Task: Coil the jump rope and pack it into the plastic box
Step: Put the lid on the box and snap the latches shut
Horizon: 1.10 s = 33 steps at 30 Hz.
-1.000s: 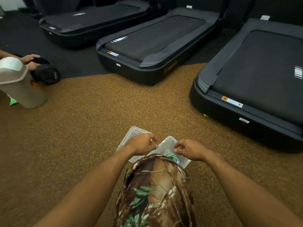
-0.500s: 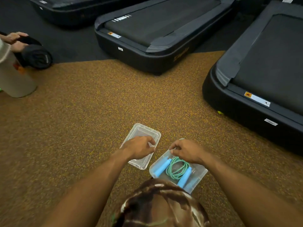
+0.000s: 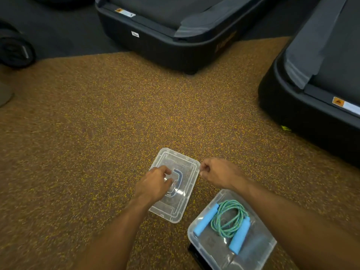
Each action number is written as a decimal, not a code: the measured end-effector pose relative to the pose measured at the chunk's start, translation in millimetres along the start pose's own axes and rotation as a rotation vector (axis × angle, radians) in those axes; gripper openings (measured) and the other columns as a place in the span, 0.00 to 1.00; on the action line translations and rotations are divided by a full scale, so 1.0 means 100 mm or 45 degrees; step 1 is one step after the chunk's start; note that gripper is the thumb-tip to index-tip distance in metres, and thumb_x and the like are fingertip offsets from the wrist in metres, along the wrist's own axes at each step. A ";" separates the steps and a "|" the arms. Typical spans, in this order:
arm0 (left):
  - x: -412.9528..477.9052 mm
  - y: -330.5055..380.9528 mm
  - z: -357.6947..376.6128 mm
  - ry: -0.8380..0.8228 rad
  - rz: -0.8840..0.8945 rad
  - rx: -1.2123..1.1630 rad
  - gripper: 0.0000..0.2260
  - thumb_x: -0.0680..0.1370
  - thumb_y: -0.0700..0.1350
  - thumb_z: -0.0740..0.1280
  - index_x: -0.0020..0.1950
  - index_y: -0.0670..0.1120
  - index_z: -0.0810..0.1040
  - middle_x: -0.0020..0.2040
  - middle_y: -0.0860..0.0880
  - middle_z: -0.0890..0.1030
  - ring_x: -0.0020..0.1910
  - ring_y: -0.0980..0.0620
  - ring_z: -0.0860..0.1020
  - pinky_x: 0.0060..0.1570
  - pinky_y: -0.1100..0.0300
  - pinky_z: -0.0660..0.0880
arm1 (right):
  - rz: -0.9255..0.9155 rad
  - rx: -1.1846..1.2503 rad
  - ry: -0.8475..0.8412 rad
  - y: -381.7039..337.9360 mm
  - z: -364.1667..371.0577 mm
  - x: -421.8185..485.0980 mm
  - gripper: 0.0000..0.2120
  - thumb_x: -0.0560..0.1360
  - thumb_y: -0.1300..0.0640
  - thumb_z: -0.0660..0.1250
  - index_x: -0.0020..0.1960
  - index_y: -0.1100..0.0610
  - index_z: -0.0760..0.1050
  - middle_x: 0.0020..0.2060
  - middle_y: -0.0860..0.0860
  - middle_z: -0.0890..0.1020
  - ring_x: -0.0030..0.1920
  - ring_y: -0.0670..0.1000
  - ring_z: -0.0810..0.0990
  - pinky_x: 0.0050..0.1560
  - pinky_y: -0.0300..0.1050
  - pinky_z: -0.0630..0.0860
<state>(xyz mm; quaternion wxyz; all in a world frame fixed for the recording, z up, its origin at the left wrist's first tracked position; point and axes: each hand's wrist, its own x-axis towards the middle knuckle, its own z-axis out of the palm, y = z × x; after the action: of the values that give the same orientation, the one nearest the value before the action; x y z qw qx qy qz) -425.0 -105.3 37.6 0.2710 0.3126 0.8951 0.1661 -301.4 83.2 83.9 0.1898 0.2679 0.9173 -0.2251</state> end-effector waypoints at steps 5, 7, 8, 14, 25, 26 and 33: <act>0.35 -0.22 0.12 0.066 -0.177 -0.007 0.18 0.80 0.54 0.65 0.70 0.55 0.72 0.66 0.49 0.77 0.58 0.48 0.78 0.57 0.49 0.75 | 0.044 -0.013 -0.023 0.07 0.23 0.49 0.16 0.79 0.55 0.65 0.67 0.52 0.73 0.60 0.51 0.81 0.53 0.51 0.80 0.58 0.47 0.77; 0.45 -0.29 0.13 0.075 -0.228 0.007 0.18 0.81 0.53 0.65 0.71 0.55 0.71 0.67 0.46 0.75 0.59 0.46 0.78 0.58 0.47 0.76 | 0.055 -0.043 -0.026 0.08 0.30 0.64 0.16 0.79 0.55 0.65 0.67 0.53 0.73 0.61 0.52 0.80 0.54 0.52 0.80 0.59 0.49 0.76; 0.49 -0.32 0.13 0.080 -0.247 0.007 0.19 0.80 0.52 0.65 0.71 0.54 0.71 0.67 0.46 0.75 0.59 0.45 0.77 0.58 0.47 0.76 | 0.061 -0.062 -0.026 0.07 0.33 0.71 0.16 0.79 0.55 0.65 0.67 0.52 0.73 0.62 0.52 0.80 0.55 0.53 0.79 0.60 0.50 0.76; 0.66 -0.36 0.16 0.070 -0.304 -0.006 0.16 0.80 0.46 0.66 0.68 0.53 0.72 0.63 0.46 0.77 0.52 0.48 0.76 0.53 0.50 0.75 | 0.041 -0.149 -0.060 0.04 0.48 0.97 0.19 0.79 0.57 0.63 0.70 0.54 0.69 0.65 0.53 0.74 0.62 0.56 0.76 0.64 0.56 0.74; 0.81 -0.43 0.07 0.026 -0.332 -0.025 0.09 0.79 0.37 0.66 0.54 0.46 0.83 0.47 0.48 0.84 0.42 0.50 0.79 0.48 0.54 0.78 | 0.087 -0.235 -0.006 0.03 0.54 1.14 0.12 0.79 0.52 0.66 0.60 0.54 0.73 0.54 0.52 0.79 0.53 0.54 0.79 0.57 0.54 0.77; 0.81 -0.42 0.07 0.028 -0.327 -0.084 0.08 0.80 0.39 0.66 0.55 0.46 0.83 0.47 0.49 0.83 0.42 0.52 0.78 0.46 0.56 0.77 | 0.088 -0.211 -0.009 0.05 0.53 1.14 0.11 0.80 0.51 0.65 0.60 0.54 0.74 0.53 0.52 0.79 0.52 0.54 0.79 0.56 0.53 0.77; 0.75 -0.23 0.07 -0.010 -0.270 -0.752 0.08 0.82 0.47 0.63 0.54 0.45 0.80 0.48 0.47 0.82 0.45 0.50 0.80 0.51 0.48 0.80 | 0.121 0.017 -0.037 0.28 0.44 1.08 0.10 0.83 0.47 0.57 0.54 0.51 0.74 0.48 0.51 0.80 0.49 0.53 0.78 0.48 0.47 0.75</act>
<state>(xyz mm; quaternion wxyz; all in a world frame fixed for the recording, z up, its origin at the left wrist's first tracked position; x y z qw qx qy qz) -480.7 -72.7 -7.2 0.3693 0.1260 0.8347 0.3887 -360.1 125.7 -11.7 0.2117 0.3093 0.8992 -0.2258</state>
